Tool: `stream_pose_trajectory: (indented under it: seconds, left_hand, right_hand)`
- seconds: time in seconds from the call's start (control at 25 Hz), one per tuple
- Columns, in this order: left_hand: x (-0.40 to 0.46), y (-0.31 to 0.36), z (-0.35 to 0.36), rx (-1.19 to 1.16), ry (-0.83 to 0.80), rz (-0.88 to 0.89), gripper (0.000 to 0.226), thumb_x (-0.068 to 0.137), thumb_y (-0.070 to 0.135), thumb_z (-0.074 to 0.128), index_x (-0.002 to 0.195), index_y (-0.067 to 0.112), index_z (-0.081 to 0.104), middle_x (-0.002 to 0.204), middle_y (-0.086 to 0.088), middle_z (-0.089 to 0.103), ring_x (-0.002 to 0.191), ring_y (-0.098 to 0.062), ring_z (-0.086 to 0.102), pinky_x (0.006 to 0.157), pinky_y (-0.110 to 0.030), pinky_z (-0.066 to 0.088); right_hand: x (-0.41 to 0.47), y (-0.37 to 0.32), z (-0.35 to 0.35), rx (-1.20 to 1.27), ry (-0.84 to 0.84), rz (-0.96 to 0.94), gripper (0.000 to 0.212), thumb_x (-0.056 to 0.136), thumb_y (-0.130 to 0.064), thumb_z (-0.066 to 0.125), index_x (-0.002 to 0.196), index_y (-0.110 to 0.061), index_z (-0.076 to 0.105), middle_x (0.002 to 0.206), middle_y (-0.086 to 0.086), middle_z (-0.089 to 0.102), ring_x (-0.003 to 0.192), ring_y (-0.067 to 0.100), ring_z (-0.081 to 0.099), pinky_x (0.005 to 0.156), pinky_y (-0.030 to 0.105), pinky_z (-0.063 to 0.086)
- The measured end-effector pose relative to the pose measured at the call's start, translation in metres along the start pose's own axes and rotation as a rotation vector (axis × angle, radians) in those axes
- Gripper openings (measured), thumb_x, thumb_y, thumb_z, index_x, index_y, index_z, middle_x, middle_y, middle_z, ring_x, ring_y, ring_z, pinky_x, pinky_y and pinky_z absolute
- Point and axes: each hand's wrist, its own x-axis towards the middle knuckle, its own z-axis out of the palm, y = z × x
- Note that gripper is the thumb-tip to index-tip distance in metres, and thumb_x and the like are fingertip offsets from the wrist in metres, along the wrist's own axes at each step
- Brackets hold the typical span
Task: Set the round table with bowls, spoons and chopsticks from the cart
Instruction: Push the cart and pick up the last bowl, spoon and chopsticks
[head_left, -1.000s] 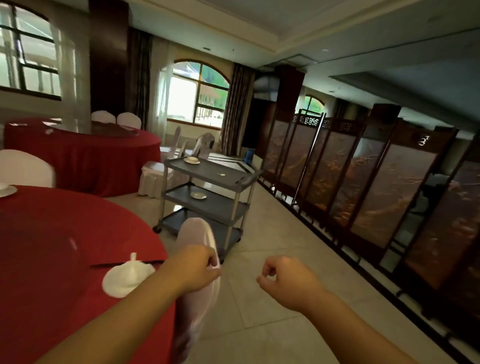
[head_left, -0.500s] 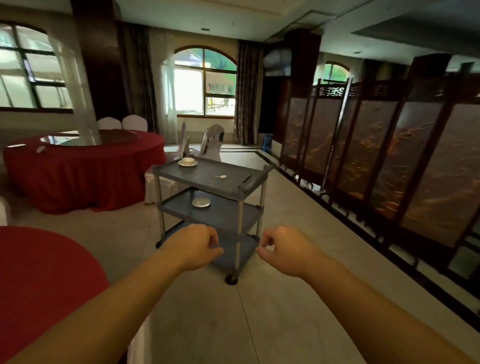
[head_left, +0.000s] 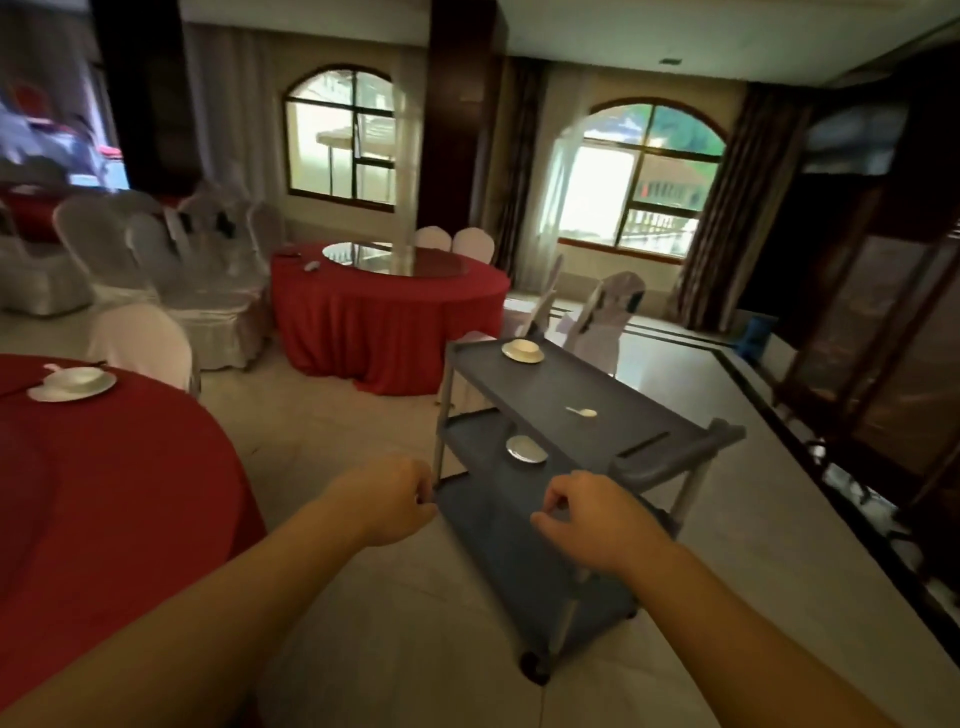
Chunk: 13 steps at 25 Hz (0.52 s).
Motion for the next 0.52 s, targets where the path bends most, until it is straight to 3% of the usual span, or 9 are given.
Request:
stream_pose_trajectory:
  seconds: [0.16, 0.32, 0.52]
  left_hand:
    - [0.128, -0.028, 0.010, -0.034, 0.002, -0.048, 0.026, 0.092, 0.043, 0.063, 0.111, 0.026, 0.066, 0.113, 0.005, 0.064, 0.102, -0.013, 0.061, 0.090, -0.032, 0.055]
    - [0.278, -0.058, 0.008, -0.099, -0.020, -0.006, 0.023, 0.095, 0.036, 0.063, 0.112, 0.020, 0.065, 0.113, 0.000, 0.066, 0.099, -0.014, 0.062, 0.070, -0.018, 0.047]
    - [0.445, -0.079, -0.008, -0.043, -0.051, 0.005, 0.028, 0.096, 0.042, 0.060, 0.117, 0.023, 0.063, 0.115, 0.001, 0.066, 0.101, -0.014, 0.062, 0.081, -0.025, 0.049]
  right_hand:
    - [0.130, 0.034, 0.018, -0.001, -0.021, -0.026, 0.022, 0.087, -0.048, 0.065, 0.093, -0.027, 0.066, 0.097, -0.006, 0.065, 0.085, 0.013, 0.062, 0.078, 0.033, 0.055]
    - [0.267, 0.065, 0.024, -0.008, -0.017, 0.003, 0.024, 0.088, -0.044, 0.066, 0.095, -0.022, 0.069, 0.098, -0.003, 0.065, 0.087, 0.015, 0.063, 0.079, 0.034, 0.055]
    - [0.411, 0.109, 0.019, 0.052, -0.012, 0.113, 0.019, 0.088, -0.045, 0.065, 0.093, -0.027, 0.067, 0.094, -0.006, 0.064, 0.084, 0.011, 0.062, 0.080, 0.037, 0.058]
